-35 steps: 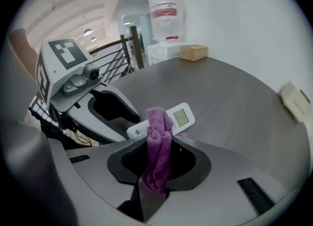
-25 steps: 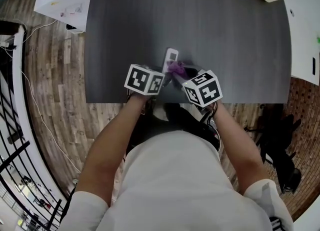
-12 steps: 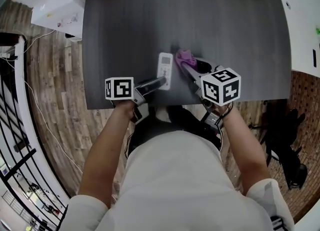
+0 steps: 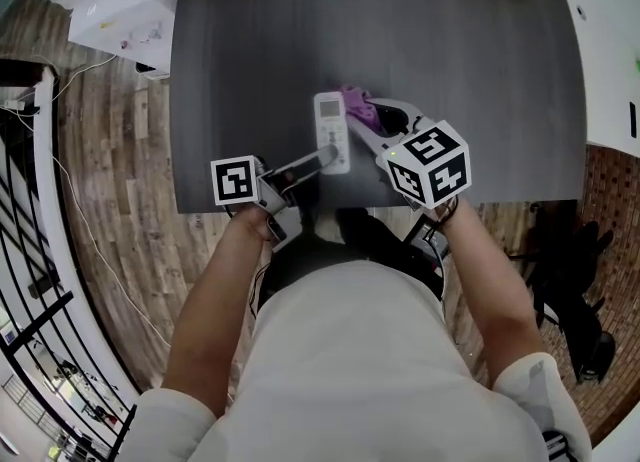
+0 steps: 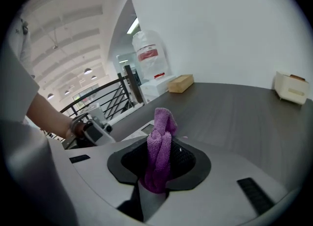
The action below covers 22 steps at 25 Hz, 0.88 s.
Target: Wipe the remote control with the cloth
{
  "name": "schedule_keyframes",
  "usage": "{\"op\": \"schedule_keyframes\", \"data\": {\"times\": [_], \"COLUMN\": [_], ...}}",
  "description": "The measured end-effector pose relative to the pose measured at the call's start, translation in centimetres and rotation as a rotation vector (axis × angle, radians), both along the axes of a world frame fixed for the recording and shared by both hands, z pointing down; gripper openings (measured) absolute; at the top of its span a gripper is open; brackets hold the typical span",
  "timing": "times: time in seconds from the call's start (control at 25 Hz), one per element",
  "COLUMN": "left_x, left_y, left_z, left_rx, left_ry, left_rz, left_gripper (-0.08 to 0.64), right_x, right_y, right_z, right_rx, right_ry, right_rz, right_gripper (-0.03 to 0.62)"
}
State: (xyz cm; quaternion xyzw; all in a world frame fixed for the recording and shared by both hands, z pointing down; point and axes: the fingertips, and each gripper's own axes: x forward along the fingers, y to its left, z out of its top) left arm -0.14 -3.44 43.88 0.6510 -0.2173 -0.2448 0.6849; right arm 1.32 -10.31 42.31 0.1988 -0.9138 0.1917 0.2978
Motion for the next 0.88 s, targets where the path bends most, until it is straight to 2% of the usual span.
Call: {"op": "schedule_keyframes", "data": {"times": [0.16, 0.4, 0.52, 0.6, 0.68, 0.72, 0.76, 0.8, 0.88], "left_x": [-0.9, -1.2, -1.4, -1.7, -1.9, -2.0, -2.1, -2.3, -2.5], "left_y": [-0.3, -0.2, -0.2, -0.2, 0.0, 0.1, 0.2, 0.4, 0.5], "left_z": [0.4, 1.2, 1.9, 2.6, 3.4, 3.9, 4.4, 4.9, 5.9], "left_rx": [-0.011, -0.028, -0.026, -0.001, 0.026, 0.052, 0.095, 0.156, 0.312], "left_ry": [-0.006, -0.068, -0.136, -0.226, -0.368, -0.478, -0.623, -0.802, -1.196], "left_rz": [-0.034, -0.024, -0.005, 0.023, 0.068, 0.103, 0.151, 0.213, 0.36], "left_gripper": [0.1, 0.1, 0.1, 0.1, 0.101, 0.1, 0.1, 0.1, 0.101], "right_x": [-0.1, 0.7, 1.0, 1.1, 1.4, 1.5, 1.7, 1.9, 2.3], "right_y": [3.2, 6.9, 9.2, 11.4, 13.2, 13.2, 12.6, 11.3, 7.4], "right_z": [0.2, 0.8, 1.2, 1.2, 0.9, 0.6, 0.3, 0.0, -0.2], "right_rx": [-0.026, -0.036, -0.031, -0.055, -0.09, -0.095, -0.082, -0.05, 0.061], "right_ry": [0.013, 0.06, 0.094, 0.093, 0.07, 0.059, 0.056, 0.064, 0.125], "right_rz": [-0.097, -0.192, -0.277, -0.37, -0.44, -0.447, -0.43, -0.392, -0.273], "right_gripper": [0.1, 0.1, 0.1, 0.1, 0.1, 0.1, 0.1, 0.1, 0.1]}}
